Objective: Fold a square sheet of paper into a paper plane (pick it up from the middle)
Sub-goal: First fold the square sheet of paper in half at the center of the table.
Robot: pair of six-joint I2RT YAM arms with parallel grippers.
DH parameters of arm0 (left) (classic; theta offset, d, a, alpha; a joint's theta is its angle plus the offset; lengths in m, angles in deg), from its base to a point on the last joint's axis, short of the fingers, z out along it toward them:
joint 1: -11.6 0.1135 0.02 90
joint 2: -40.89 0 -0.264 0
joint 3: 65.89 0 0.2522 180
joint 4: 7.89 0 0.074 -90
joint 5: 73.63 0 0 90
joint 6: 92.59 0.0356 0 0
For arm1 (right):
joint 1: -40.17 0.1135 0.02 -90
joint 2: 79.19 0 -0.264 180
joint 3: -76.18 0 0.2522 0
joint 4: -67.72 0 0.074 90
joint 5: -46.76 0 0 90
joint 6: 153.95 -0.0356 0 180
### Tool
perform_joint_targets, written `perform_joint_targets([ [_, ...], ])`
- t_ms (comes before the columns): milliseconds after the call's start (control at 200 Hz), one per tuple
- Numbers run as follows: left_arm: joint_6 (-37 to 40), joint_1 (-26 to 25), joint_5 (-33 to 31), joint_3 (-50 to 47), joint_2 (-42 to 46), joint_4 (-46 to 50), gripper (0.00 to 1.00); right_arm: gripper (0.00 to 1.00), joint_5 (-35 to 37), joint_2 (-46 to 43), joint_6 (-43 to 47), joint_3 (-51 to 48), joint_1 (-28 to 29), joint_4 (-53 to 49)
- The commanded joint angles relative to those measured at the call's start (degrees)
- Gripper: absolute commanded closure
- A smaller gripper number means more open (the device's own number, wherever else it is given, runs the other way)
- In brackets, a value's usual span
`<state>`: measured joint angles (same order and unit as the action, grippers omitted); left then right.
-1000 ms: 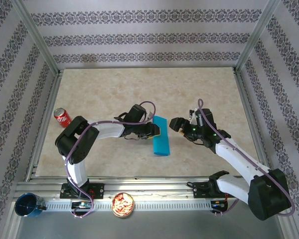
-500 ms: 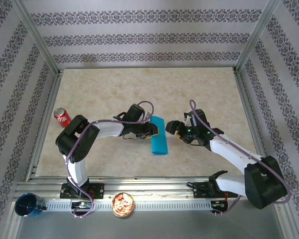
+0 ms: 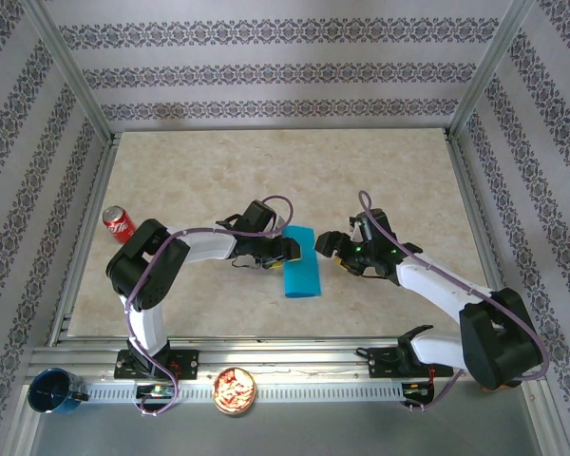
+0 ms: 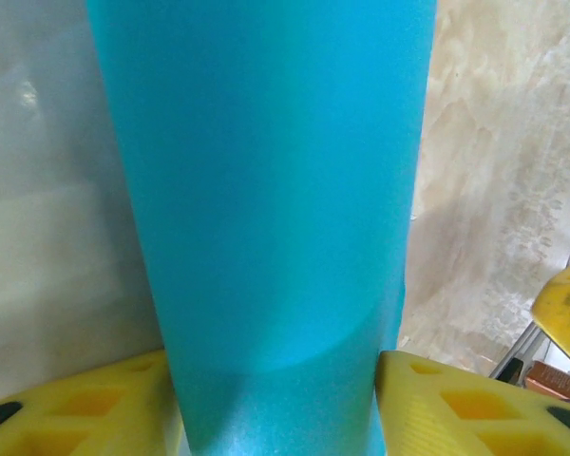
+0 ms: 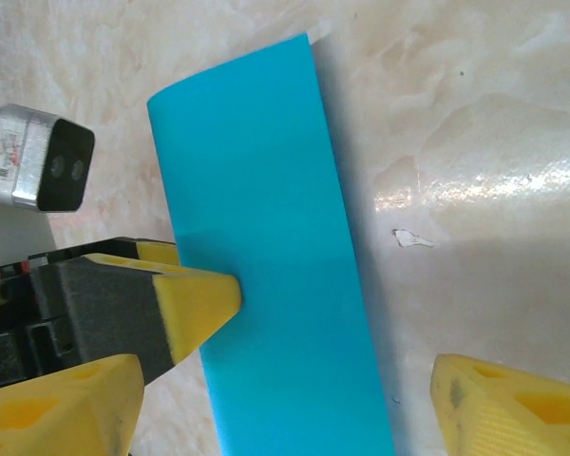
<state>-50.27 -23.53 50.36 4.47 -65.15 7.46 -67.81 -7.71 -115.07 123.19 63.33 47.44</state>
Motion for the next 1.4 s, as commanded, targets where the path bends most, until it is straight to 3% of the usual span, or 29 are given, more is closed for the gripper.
perform_joint_targets([
  [0, 2.2, 0.6, -2.7, 0.6, 1.8, 4.5, 0.42, 0.21, -0.7, 0.8, -0.8, 1.1, 0.8, 1.2],
  [145, 3.0, 0.6, -5.1, 0.6, 3.7, 6.4, 0.41, 0.22, -0.7, 2.3, -1.0, 1.5, 1.4, 1.4],
  [744, 3.8, 0.6, -8.4, 1.1, 4.7, 11.6, 0.45, 0.43, -0.6, 10.1, 2.1, 5.1, 4.3, 0.6],
  [1049, 3.0, 0.6, -8.3, 2.1, 3.8, 12.4, 0.45, 0.43, -0.2, 11.1, 3.4, 6.2, 4.7, -0.8],
  [1239, 2.4, 0.6, -8.4, 1.5, 4.1, 11.6, 0.45, 0.52, -0.1, 12.2, 4.5, 7.3, 5.1, -2.0],
  [1394, 2.3, 0.6, -8.6, 1.7, 4.0, 11.9, 0.45, 0.52, 1.2, 13.4, 5.6, 8.9, 5.7, -4.3],
])
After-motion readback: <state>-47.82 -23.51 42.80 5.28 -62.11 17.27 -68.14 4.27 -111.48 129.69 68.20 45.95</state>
